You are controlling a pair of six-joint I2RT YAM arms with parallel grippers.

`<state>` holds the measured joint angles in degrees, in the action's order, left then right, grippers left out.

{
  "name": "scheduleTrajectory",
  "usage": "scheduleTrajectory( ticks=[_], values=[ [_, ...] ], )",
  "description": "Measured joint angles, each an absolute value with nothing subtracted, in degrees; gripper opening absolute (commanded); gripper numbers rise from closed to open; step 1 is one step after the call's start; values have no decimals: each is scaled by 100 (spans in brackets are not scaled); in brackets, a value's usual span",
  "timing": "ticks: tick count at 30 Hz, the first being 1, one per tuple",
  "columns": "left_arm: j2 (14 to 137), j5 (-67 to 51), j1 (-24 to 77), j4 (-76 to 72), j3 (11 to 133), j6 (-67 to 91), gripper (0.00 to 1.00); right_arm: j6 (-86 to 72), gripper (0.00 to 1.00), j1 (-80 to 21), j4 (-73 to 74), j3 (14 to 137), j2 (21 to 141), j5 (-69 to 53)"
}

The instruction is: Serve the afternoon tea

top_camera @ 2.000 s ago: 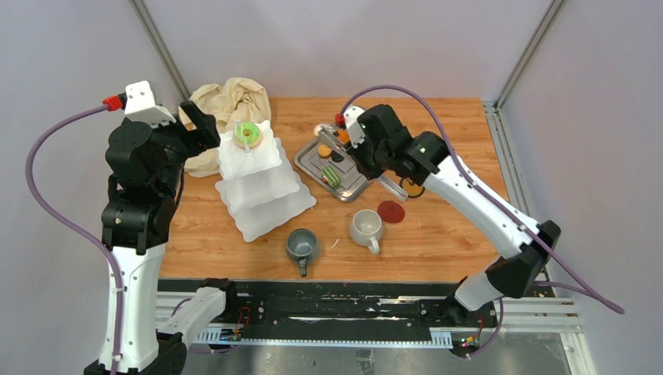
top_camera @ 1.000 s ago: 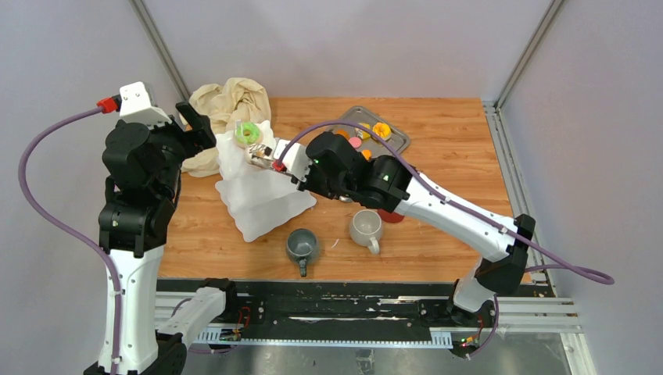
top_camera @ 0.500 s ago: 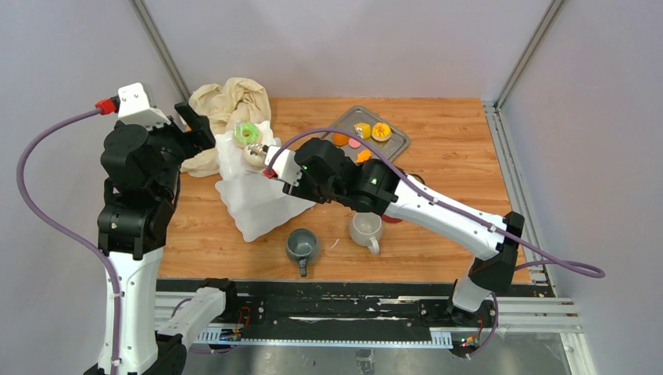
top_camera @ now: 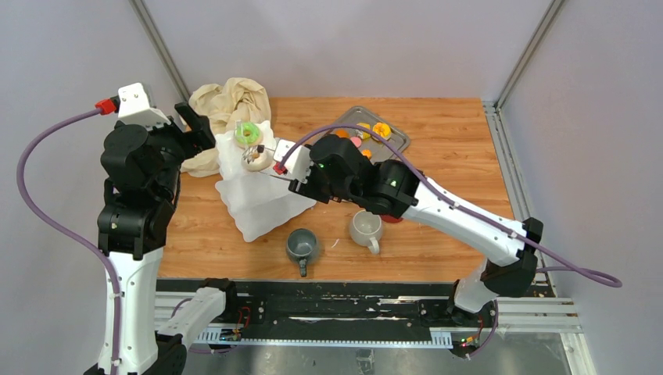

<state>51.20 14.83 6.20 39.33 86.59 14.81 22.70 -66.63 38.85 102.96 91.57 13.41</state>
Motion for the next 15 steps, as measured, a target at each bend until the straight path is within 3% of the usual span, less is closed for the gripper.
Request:
scheduleTrajectory(
  ticks=[9, 15],
  values=[
    [5164, 1406, 620, 3933, 8639, 1485, 87, 1599, 50, -6307, 3463, 9636, 8099, 416],
    [5277, 1319, 620, 3975, 8639, 1503, 87, 823, 46, -5103, 3170, 8871, 7367, -150]
  ],
)
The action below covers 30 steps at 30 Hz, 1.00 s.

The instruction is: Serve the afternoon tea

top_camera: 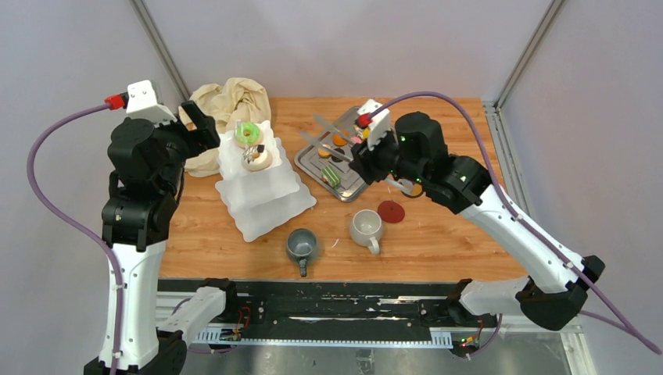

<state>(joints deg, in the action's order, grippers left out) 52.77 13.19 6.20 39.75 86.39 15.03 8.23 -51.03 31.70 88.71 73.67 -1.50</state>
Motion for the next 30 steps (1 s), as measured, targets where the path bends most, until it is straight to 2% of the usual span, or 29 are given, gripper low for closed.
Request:
scheduleTrajectory(
  ticks=[5, 9, 19, 30],
  values=[
    [5398, 1308, 620, 4045, 8639, 1527, 87, 25, 44, -3684, 3148, 7876, 6952, -646],
    [5496, 1378, 620, 4182, 8639, 1557, 87, -307, 44, -3070, 3267, 7288, 7052, -794],
    [5518, 1686, 620, 4525, 8621, 1649, 87, -478, 45, -3048, 3391, 7061, 8152, -1389],
    [4910, 1883, 620, 4912, 7964, 1675, 87, -497, 49, -3048, 3323, 7273, 9089, -1542]
  ],
)
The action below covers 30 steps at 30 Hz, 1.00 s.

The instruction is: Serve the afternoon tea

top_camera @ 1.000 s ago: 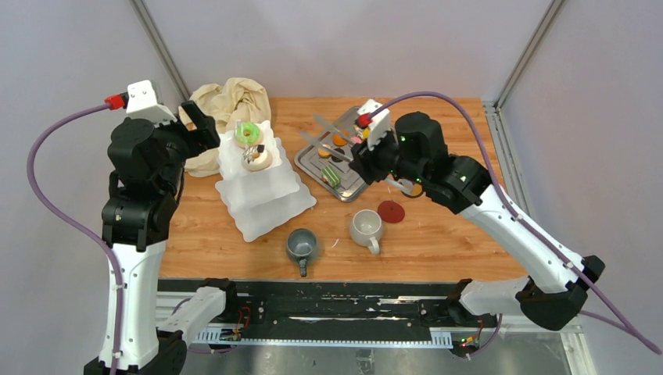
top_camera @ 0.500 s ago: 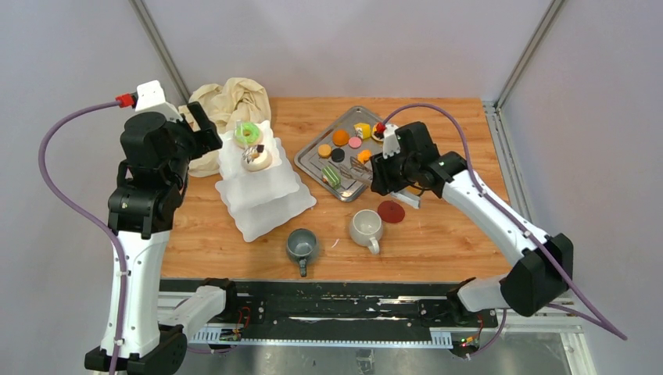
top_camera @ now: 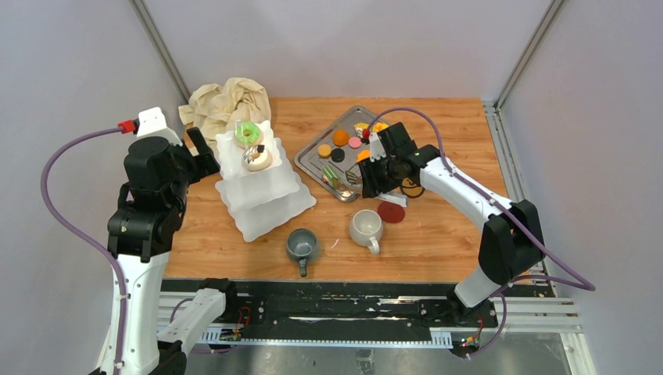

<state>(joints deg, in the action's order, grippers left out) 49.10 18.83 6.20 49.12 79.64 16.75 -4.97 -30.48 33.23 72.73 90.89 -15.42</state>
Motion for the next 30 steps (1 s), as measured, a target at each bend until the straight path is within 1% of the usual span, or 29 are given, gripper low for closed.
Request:
scheduleTrajectory(
  ticks=[7, 16, 18, 21, 23, 26, 30],
  values=[
    [4748, 1938, 620, 4950, 7800, 1675, 87, -497, 50, -3068, 3181, 7275, 9157, -1533],
    [4735, 1973, 620, 4954, 7762, 1671, 87, -495, 50, -3153, 2987, 7568, 9808, -1503],
    [4735, 1973, 620, 4950, 7721, 1669, 87, -493, 45, -3159, 2982, 7631, 9902, -1500],
    [4735, 1973, 620, 4950, 7695, 1647, 87, -502, 27, -3177, 2956, 7666, 9953, -1494],
    [4742, 1970, 620, 4941, 7695, 1629, 87, -510, 21, -3190, 2963, 7684, 9953, -1483],
    [4770, 1970, 620, 4939, 7695, 1610, 87, -513, 17, -3190, 2967, 7721, 9942, -1446],
    [4790, 1968, 620, 4936, 7695, 1566, 87, -504, 14, -3190, 3039, 7723, 9819, -1332]
  ],
)
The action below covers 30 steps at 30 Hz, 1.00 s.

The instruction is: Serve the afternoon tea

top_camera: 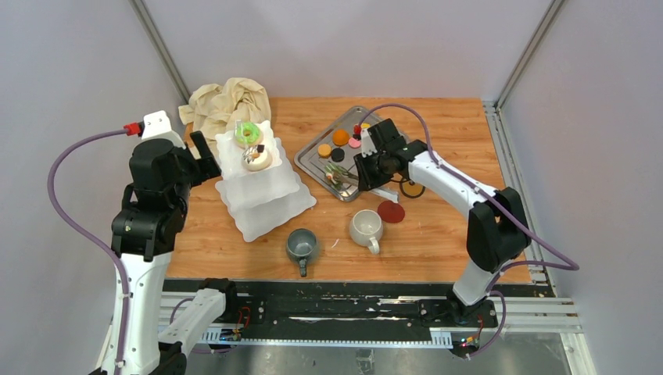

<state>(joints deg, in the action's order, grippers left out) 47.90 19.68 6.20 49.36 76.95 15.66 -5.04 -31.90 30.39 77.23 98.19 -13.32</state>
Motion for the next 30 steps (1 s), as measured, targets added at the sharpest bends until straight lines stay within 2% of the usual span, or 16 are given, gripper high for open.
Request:
scheduleTrajectory(
  ticks=[8, 15, 23, 30],
  values=[
    [4783, 1968, 620, 4890, 7575, 1522, 87, -471, 13, -3190, 3350, 7878, 9087, -1186],
    [4783, 1970, 620, 4860, 7575, 1466, 87, -445, 15, -3531, 3400, 8711, 8941, -1253],
    [4748, 1981, 620, 4858, 7575, 1374, 87, -370, 16, -4193, 3236, 9583, 9435, -1400],
    [4733, 2034, 620, 4856, 7575, 1354, 87, -368, 16, -4335, 3142, 9776, 10018, -1557]
  ],
)
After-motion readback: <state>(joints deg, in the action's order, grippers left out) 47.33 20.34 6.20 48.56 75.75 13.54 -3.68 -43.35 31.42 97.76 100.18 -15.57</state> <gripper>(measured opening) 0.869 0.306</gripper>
